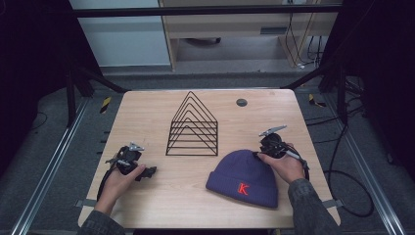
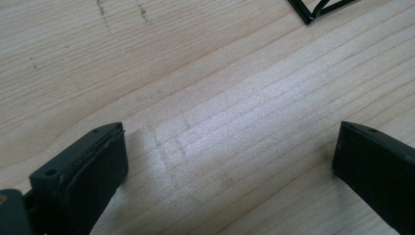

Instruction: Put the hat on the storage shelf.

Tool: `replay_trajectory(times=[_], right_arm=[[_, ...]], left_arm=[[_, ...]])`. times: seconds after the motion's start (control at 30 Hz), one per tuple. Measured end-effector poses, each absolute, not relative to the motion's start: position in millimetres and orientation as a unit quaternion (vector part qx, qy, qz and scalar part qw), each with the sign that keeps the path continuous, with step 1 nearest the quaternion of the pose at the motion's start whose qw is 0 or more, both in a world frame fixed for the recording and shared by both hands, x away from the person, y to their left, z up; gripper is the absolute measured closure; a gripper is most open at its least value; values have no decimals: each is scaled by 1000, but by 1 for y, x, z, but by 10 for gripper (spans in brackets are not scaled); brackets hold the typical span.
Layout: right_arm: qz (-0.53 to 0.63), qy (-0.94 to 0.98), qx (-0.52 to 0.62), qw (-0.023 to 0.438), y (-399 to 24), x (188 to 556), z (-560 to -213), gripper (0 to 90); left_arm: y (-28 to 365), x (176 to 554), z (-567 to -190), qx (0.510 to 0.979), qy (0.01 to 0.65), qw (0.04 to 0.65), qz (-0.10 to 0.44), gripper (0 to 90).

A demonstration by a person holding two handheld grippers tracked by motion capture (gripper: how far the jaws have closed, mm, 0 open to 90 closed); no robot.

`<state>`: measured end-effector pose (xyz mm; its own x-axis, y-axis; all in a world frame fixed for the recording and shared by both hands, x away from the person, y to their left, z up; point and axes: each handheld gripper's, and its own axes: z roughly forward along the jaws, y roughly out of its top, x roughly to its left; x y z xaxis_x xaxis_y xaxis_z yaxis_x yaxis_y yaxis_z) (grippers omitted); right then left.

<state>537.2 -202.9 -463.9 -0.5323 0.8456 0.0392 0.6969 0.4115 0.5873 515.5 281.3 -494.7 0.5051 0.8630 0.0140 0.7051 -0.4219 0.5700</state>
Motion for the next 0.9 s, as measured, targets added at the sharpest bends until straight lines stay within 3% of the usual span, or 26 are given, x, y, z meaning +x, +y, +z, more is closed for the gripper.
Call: replay_trajectory(times=[0.37,0.53,0.9], right_arm=[[260,840,460,123,-192,538,-475,573],[254,846,454,112,-189,538,-476,728],[290,838,448,119,-194,527,-458,802]], left_arm=[[281,516,-495,829,472,257,155,0],[281,516,-495,829,472,257,155,0],[281,516,-495,831,466,260,157,0]])
